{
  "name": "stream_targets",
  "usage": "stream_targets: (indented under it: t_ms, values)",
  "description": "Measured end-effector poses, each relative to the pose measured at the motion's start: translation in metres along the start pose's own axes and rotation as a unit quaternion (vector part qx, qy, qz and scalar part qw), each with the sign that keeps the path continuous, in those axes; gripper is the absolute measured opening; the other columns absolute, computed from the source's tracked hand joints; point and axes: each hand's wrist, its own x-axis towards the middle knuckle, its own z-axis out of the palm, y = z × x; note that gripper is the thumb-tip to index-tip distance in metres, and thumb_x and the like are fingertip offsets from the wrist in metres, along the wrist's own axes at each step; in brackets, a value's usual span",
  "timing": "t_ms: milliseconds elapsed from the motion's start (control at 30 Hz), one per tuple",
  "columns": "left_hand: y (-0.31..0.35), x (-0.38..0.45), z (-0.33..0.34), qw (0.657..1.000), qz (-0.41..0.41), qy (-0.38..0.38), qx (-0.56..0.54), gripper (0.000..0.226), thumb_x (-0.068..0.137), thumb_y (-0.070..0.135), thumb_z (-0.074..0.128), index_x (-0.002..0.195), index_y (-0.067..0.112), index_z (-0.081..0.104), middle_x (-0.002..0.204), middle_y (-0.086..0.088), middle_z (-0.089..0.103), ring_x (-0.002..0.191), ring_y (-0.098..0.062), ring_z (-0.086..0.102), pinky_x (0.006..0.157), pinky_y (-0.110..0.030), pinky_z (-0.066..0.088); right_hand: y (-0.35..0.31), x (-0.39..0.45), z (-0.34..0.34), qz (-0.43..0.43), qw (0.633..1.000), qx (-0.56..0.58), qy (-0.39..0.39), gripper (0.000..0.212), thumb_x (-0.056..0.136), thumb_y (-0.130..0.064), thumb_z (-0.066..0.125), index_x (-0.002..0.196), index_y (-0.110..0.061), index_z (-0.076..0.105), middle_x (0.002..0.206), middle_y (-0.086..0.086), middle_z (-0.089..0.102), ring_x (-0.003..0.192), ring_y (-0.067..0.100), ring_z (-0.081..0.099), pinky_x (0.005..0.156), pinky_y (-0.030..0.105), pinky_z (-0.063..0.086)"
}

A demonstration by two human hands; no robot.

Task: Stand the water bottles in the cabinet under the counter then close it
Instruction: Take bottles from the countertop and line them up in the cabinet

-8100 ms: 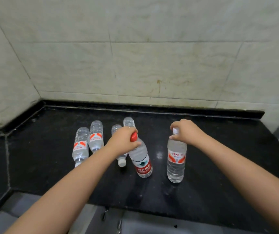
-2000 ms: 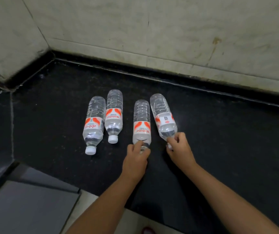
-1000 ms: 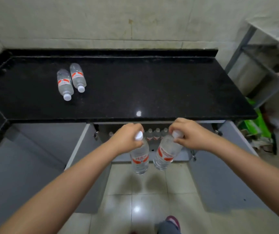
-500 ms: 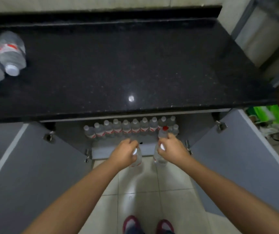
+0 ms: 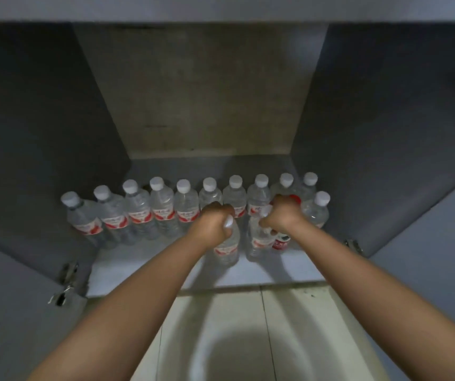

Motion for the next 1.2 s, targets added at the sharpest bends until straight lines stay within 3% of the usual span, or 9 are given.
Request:
stream_targets:
  t_ms: [67, 167, 233, 533, 833, 1000, 1033, 1133, 1200]
  values:
    - [-0.003, 0.017, 0.007, 1.000, -0.003, 0.003, 0.000, 0.033, 0.088, 0.011, 0.055, 0.121, 0.005, 0.053, 0.125, -0.020, 0.055, 0.115, -0.033, 0.052, 0.093, -0.030, 0.041, 0.004, 0.015, 0.007, -0.008, 1.000, 0.010, 0.027, 0.019, 0.084, -0.020, 0.063, 0.097, -0.010, 0.056, 0.115, 0.015, 0.065, 0.105, 0.028, 0.062, 0.064, 0.026, 0.042]
    - [-0.007, 0.036, 0.012, 1.000, -0.023, -0.006, -0.003, 0.032, 0.089, 0.014, 0.055, 0.121, 0.009, 0.051, 0.126, -0.017, 0.053, 0.115, -0.031, 0.052, 0.094, -0.033, 0.042, 0.007, 0.032, 0.015, -0.013, 0.998, 0.040, 0.041, 0.034, 0.086, -0.020, 0.063, 0.114, -0.003, 0.056, 0.122, 0.016, 0.061, 0.112, 0.030, 0.058, 0.088, 0.031, 0.048]
    - [-0.008, 0.046, 0.015, 1.000, -0.027, -0.007, -0.011, 0.031, 0.089, 0.014, 0.055, 0.120, 0.009, 0.051, 0.124, -0.017, 0.053, 0.114, -0.030, 0.051, 0.093, -0.033, 0.042, 0.007, 0.042, 0.021, -0.019, 0.998, 0.048, 0.042, 0.034, 0.087, -0.020, 0.061, 0.116, -0.002, 0.055, 0.124, 0.017, 0.058, 0.115, 0.030, 0.056, 0.095, 0.032, 0.046]
    - [0.000, 0.072, 0.024, 0.999, 0.012, 0.029, -0.018, 0.024, 0.090, 0.009, 0.051, 0.113, 0.004, 0.055, 0.122, -0.018, 0.058, 0.116, -0.030, 0.051, 0.092, -0.032, 0.040, 0.015, 0.062, 0.029, -0.014, 0.996, 0.057, 0.061, 0.037, 0.089, -0.022, 0.059, 0.120, -0.002, 0.051, 0.127, 0.018, 0.053, 0.115, 0.031, 0.055, 0.097, 0.036, 0.048]
    - [0.001, 0.068, 0.027, 1.000, 0.010, 0.009, -0.022, 0.035, 0.092, 0.013, 0.050, 0.127, 0.011, 0.049, 0.131, -0.012, 0.055, 0.120, -0.027, 0.050, 0.101, -0.032, 0.039, 0.021, 0.064, 0.035, -0.023, 0.996, 0.034, 0.075, 0.039, 0.092, -0.025, 0.054, 0.125, -0.005, 0.045, 0.134, 0.015, 0.047, 0.123, 0.027, 0.047, 0.100, 0.029, 0.039]
    - [0.000, 0.050, 0.018, 1.000, 0.004, -0.005, -0.024, 0.052, 0.096, 0.018, 0.047, 0.144, 0.017, 0.029, 0.148, -0.010, 0.037, 0.134, -0.026, 0.036, 0.112, -0.030, 0.030, 0.019, 0.051, 0.034, -0.035, 0.993, -0.057, 0.098, 0.055, 0.093, -0.034, 0.050, 0.139, -0.011, 0.032, 0.136, 0.013, 0.043, 0.116, 0.028, 0.053, 0.089, 0.034, 0.048]
    - [-0.003, 0.044, 0.018, 1.000, -0.003, -0.005, -0.002, 0.050, 0.097, 0.020, 0.044, 0.145, 0.018, 0.028, 0.151, -0.010, 0.033, 0.137, -0.026, 0.033, 0.113, -0.030, 0.028, 0.017, 0.045, 0.034, -0.040, 0.983, -0.101, 0.148, 0.057, 0.089, -0.036, 0.057, 0.136, -0.010, 0.038, 0.131, 0.014, 0.049, 0.109, 0.029, 0.058, 0.083, 0.034, 0.051]
    - [-0.005, 0.016, 0.002, 0.999, -0.035, -0.009, 0.038, 0.046, 0.098, 0.017, 0.039, 0.143, 0.017, 0.034, 0.155, -0.009, 0.026, 0.142, -0.029, 0.026, 0.114, -0.031, 0.027, 0.005, 0.027, 0.031, -0.083, 0.959, -0.145, 0.231, 0.053, 0.045, -0.032, 0.089, 0.090, -0.008, 0.073, 0.086, 0.014, 0.073, 0.065, 0.030, 0.069, 0.050, 0.026, 0.054]
    - [0.000, -0.008, -0.013, 0.998, -0.023, 0.021, 0.053, 0.040, 0.084, 0.008, 0.059, 0.124, 0.010, 0.060, 0.137, -0.017, 0.054, 0.125, -0.039, 0.051, 0.099, -0.035, 0.048, -0.005, 0.011, 0.030, -0.121, 0.962, -0.127, 0.211, 0.045, 0.040, -0.027, 0.089, 0.079, -0.010, 0.075, 0.082, 0.011, 0.076, 0.066, 0.031, 0.071, 0.051, 0.028, 0.056]
